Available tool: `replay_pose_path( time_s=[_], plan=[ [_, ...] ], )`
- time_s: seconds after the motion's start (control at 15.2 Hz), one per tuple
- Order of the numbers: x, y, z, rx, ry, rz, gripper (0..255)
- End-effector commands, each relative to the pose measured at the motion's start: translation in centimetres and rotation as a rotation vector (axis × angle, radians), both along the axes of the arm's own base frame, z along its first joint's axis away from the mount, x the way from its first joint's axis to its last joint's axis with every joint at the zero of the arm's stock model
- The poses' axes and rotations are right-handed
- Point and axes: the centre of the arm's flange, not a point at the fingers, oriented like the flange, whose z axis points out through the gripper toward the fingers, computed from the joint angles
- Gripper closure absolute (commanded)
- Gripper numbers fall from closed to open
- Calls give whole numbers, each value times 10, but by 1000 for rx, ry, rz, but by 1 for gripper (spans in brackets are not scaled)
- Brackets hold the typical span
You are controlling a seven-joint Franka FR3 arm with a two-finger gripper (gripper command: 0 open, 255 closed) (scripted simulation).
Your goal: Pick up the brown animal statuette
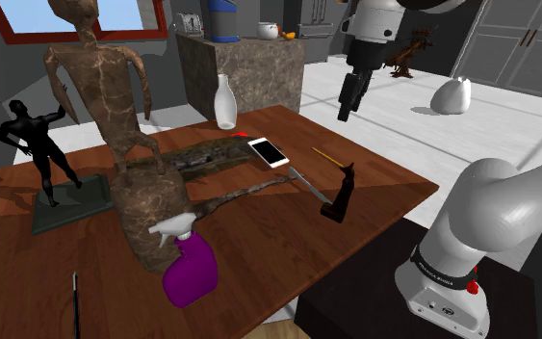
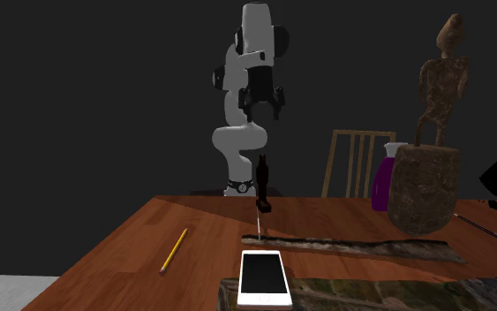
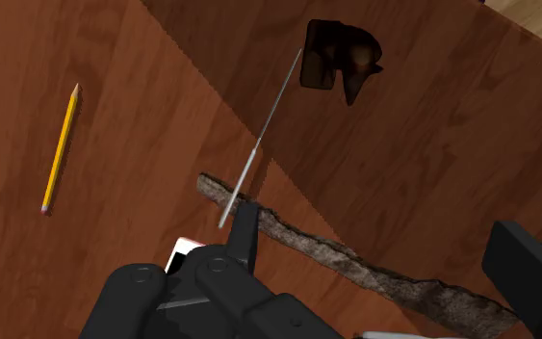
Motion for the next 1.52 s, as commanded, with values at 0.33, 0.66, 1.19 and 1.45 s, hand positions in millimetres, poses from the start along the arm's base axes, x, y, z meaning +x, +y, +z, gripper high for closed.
replay_pose_path(
  time_s=[0.33, 0.66, 1.19, 1.45],
  plan=[
    [16, 2, -66, 4, 215, -194, 0],
    [18, 2, -116, 7, 359, -323, 0],
    [18, 2, -151, 7, 359, -323, 0],
    [18, 2, -151, 7, 359, -323, 255]
  ],
)
